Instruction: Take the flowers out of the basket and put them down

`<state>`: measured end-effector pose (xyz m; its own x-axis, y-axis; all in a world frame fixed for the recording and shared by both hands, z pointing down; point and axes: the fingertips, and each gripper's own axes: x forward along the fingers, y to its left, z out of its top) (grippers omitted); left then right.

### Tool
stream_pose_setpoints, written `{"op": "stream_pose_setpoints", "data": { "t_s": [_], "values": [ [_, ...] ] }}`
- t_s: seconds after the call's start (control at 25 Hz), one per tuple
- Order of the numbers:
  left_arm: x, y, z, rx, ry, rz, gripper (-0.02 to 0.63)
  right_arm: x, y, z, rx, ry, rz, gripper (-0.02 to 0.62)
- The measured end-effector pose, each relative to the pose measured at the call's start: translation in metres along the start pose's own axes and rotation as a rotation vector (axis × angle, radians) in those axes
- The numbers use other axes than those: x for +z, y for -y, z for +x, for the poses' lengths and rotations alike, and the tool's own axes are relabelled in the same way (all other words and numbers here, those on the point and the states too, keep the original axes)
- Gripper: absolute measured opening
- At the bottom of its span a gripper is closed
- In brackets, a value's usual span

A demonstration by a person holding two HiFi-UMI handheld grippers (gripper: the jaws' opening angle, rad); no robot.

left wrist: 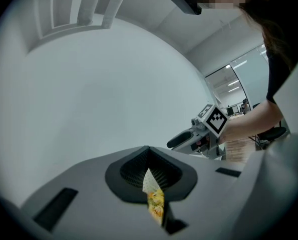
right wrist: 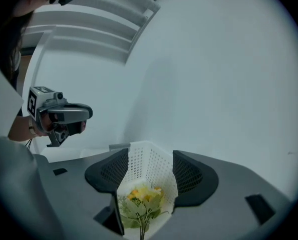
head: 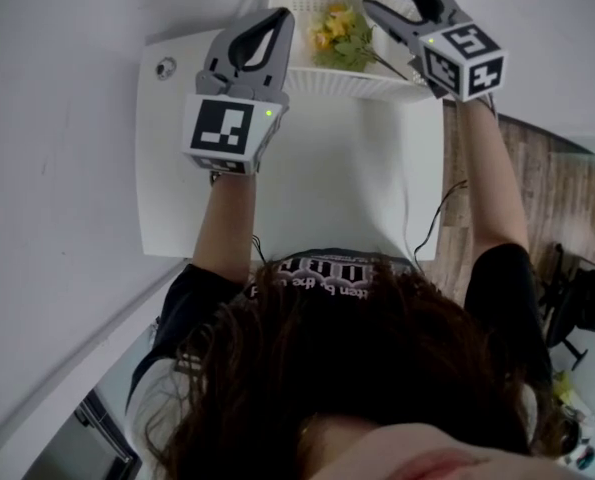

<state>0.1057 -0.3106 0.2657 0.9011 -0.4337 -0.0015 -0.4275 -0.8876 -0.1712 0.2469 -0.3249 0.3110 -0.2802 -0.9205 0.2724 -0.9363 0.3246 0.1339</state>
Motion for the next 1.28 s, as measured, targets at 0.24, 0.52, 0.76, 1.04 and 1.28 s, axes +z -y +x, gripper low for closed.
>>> {"op": "stream_pose_setpoints", "data": {
  "t_s": [0.24, 0.52, 0.76, 1.04, 1.28],
  "values": [
    [0.002, -0.007, 0.005, -0.001, 0.013, 0.013, -0.003, -0.045, 0.007, 0.04, 0.072, -0.161, 0.05, 0.351],
    [0.0, -0.007, 0.006, -0.002, 0.016, 0.006, -0.003, -0.085, 0.016, 0.07, 0.107, -0.301, 0.057, 0.382],
    [0.0, -0.008, 0.005, -0.005, 0.012, -0.003, -0.003, -0.134, 0.014, 0.084, 0.12, -0.404, 0.111, 0.396],
    [-0.004, -0.011, 0.004, -0.007, 0.003, -0.012, -0.003, -0.183, 0.008, 0.093, 0.171, -0.514, 0.209, 0.422],
    [-0.009, -0.008, 0.008, -0.016, -0.003, -0.012, -0.003, -0.222, -0.004, 0.089, 0.261, -0.695, 0.139, 0.431]
  ]
}}
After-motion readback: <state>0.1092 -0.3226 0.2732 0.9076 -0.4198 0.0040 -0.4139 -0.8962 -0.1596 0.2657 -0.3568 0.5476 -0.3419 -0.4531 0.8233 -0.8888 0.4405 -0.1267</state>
